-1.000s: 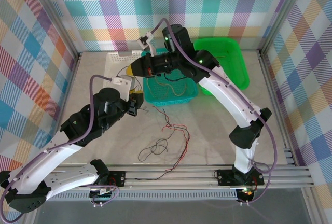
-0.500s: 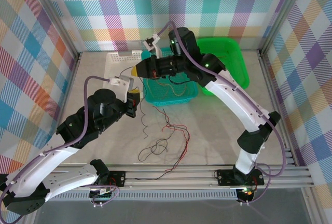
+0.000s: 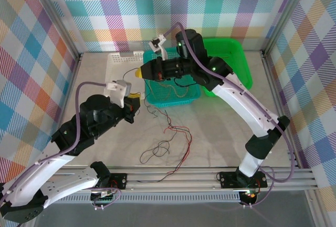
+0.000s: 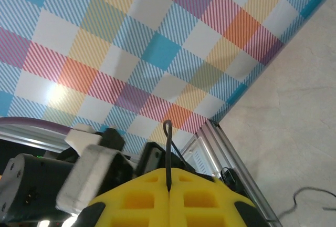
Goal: Untangle the cables
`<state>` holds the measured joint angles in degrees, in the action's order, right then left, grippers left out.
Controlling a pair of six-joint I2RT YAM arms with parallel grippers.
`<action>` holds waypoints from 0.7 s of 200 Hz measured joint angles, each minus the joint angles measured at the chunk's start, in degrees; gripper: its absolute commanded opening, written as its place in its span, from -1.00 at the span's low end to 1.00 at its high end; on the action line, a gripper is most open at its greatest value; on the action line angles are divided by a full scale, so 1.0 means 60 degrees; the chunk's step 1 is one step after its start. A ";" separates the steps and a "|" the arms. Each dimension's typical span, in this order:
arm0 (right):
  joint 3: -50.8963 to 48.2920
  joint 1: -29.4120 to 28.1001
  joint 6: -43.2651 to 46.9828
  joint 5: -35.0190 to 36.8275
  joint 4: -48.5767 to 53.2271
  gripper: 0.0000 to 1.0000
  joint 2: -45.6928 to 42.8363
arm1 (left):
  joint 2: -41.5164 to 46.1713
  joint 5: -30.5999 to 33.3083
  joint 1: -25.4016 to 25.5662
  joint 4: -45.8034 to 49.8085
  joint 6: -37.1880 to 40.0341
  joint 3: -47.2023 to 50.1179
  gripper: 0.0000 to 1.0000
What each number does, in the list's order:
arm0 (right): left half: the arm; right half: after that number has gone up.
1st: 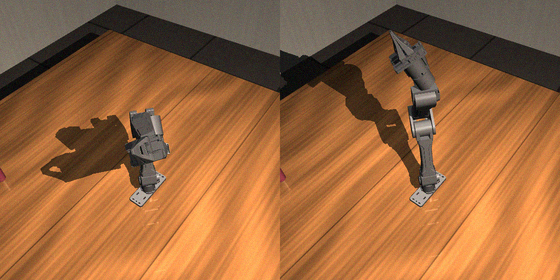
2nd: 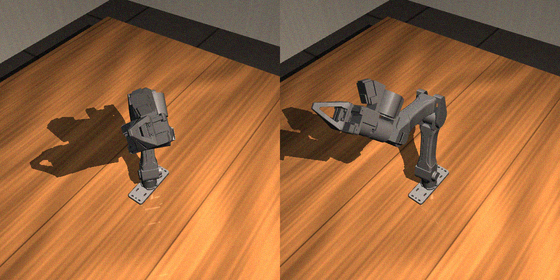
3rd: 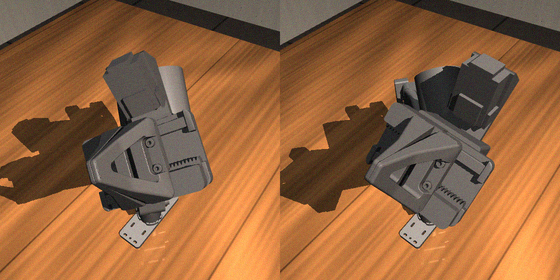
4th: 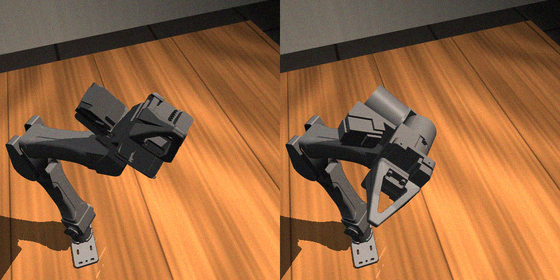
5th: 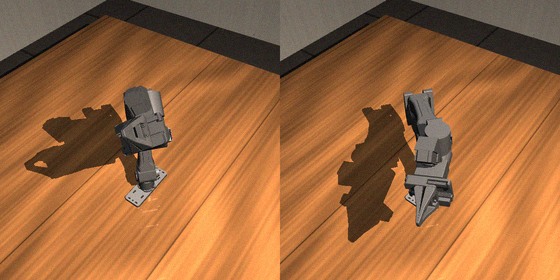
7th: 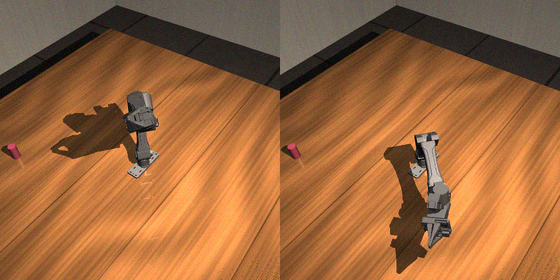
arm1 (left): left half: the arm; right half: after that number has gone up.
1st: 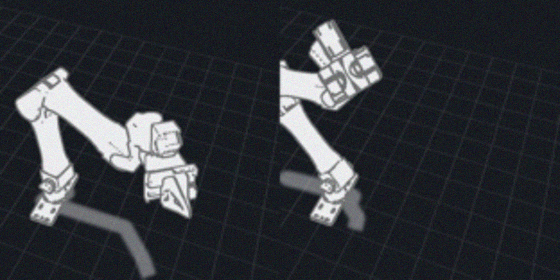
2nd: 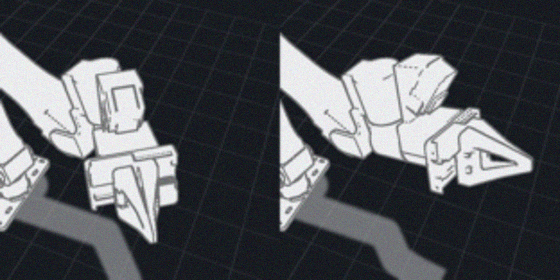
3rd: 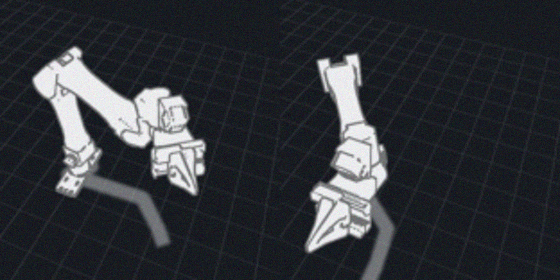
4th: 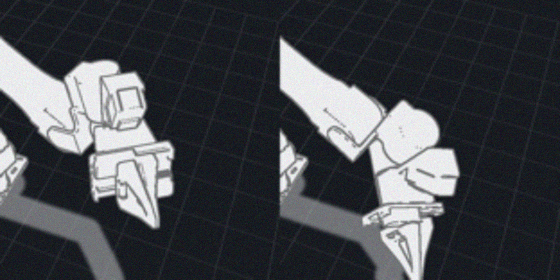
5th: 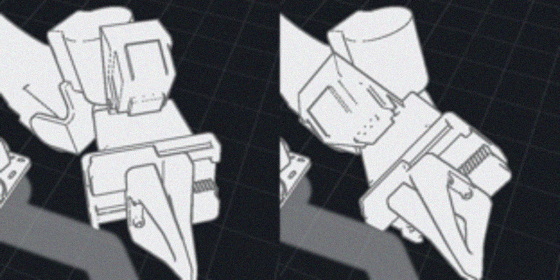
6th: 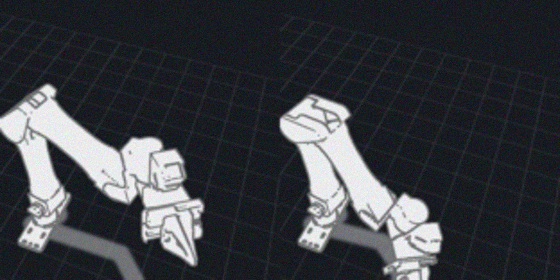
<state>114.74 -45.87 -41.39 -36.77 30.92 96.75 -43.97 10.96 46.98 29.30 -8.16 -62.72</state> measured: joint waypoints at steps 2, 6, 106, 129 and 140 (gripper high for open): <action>-0.0044 0.0011 0.0000 0.0000 -0.0018 -1.00 -0.0018 | 0.0058 0.0004 0.0000 0.0000 -0.0004 0.0007 -1.00; -0.0186 0.0062 -0.0036 -0.0025 -0.0106 -1.00 -0.0066 | 0.0164 0.0007 -0.0011 -0.0004 -0.0029 0.0011 -1.00; -0.2098 0.0816 -0.0543 -0.0550 -0.1290 -1.00 -0.0240 | 0.1045 0.0324 -0.0106 -0.0153 -0.0171 -0.0641 -1.00; -0.2251 0.0765 -0.0612 -0.0710 -0.1541 -1.00 -0.0310 | 0.0776 0.0000 -0.0106 -0.0153 -0.0208 -0.0663 -0.44; -0.2302 0.0754 -0.0670 -0.0750 -0.1585 -1.00 -0.0372 | 0.0627 -0.0313 -0.0106 -0.0193 -0.0208 -0.0601 -0.11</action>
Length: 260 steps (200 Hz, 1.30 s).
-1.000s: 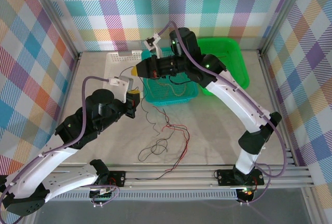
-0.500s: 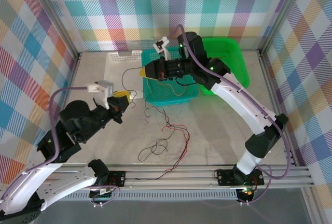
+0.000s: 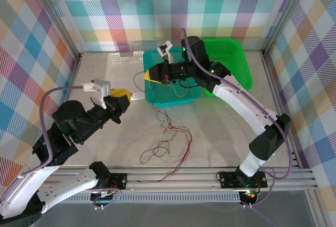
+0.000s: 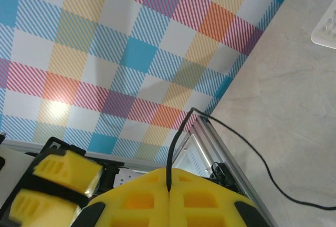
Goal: Untangle the cables
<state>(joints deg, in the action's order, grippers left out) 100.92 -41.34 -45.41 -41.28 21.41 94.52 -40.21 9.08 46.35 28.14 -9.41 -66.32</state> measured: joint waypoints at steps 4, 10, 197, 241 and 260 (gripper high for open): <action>0.0000 0.0000 -0.0036 -0.0004 0.0000 -1.00 -0.0022 | -0.0036 -0.0171 0.0000 -0.0051 -0.0022 0.0069 -0.04; 0.0000 -0.0007 -0.0058 -0.0033 -0.0025 -1.00 -0.0051 | -0.0073 -0.0386 0.0000 -0.0135 -0.0076 0.0197 0.11; 0.1016 -0.0980 -0.0040 0.0415 0.0044 -1.00 -0.0197 | -0.2561 -0.1887 -0.0007 0.0324 0.0233 0.0335 -0.95; 0.1020 -0.1042 -0.0044 0.0408 -0.0025 -1.00 -0.0204 | -0.2197 -0.1723 -0.0007 0.0299 0.0288 0.0357 -1.00; 0.1020 -0.1071 -0.0044 0.0408 -0.0007 -1.00 -0.0208 | -0.1978 -0.1661 -0.0011 0.0255 0.0284 0.0419 -1.00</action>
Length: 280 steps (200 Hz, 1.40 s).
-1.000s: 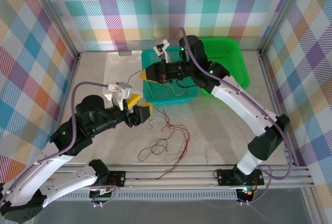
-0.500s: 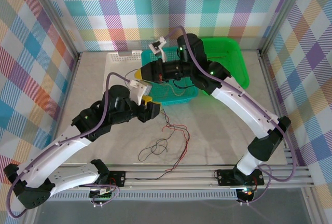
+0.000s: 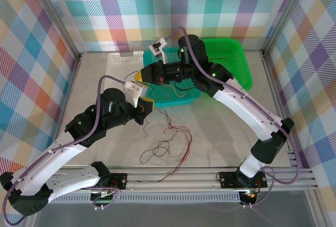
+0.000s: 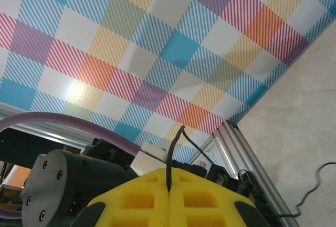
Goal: Untangle the cables
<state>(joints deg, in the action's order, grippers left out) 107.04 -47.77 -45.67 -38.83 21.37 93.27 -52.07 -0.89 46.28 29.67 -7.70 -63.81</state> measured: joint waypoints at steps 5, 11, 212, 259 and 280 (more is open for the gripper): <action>0.0000 -0.0011 0.0000 0.0004 0.0015 -1.00 -0.0004 | 0.0076 0.0018 0.0004 -0.0018 -0.0007 0.0029 -1.00; 0.0000 -0.0015 0.0004 0.0007 0.0047 -1.00 -0.0004 | 0.0200 0.0029 0.0000 -0.0080 -0.0033 0.0084 -1.00; -0.0627 -0.0058 -0.0328 0.0200 -0.0259 -1.00 -0.0331 | -0.0073 -0.0619 0.0000 0.0576 -0.0299 -0.0219 1.00; -0.0627 -0.0098 -0.0550 0.0277 -0.0750 -1.00 -0.0331 | -0.0423 -0.0091 0.0000 0.0576 0.0211 -0.0299 0.59; -0.0627 -0.0157 -0.0630 0.0208 -0.1042 -1.00 -0.0335 | -0.0648 -0.0033 0.0000 0.0565 0.0251 -0.0299 0.76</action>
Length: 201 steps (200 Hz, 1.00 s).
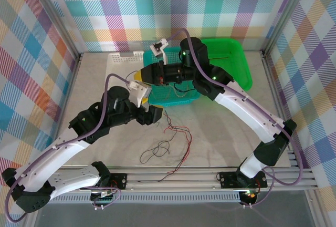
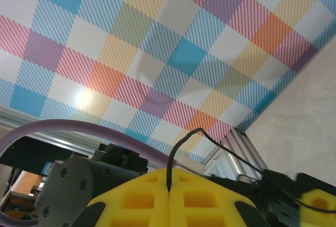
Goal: Untangle the cables
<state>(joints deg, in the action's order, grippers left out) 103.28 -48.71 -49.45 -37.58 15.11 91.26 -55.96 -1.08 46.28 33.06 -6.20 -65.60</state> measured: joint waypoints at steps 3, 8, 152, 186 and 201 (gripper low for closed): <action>0.0000 -0.0007 -0.0015 -0.0007 -0.0025 -1.00 0.0000 | -0.0033 0.0029 0.0000 0.0000 0.0025 0.0000 0.79; -0.0004 -0.0025 -0.0040 -0.0058 -0.0098 -1.00 0.0000 | -0.0076 0.0055 0.0000 0.0004 0.0015 0.0004 0.79; -0.0047 -0.0634 -0.0386 -0.0568 -0.0259 -1.00 -0.0306 | 0.1483 0.1872 -0.0018 -0.1239 0.0138 0.1231 0.75; -0.0091 -0.0659 -0.0404 -0.0568 -0.0321 -1.00 -0.0310 | 0.1548 0.1508 -0.0018 -0.1617 0.0015 0.1402 -0.48; -0.0091 -0.0674 -0.0404 -0.0568 -0.0346 -1.00 -0.0310 | 0.1581 0.1341 -0.0018 -0.1672 0.0011 0.1402 -0.95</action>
<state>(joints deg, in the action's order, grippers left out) 102.74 -52.75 -51.88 -40.99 13.04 89.41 -46.48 6.96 46.17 23.03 -6.13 -57.19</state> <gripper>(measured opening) 0.066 0.314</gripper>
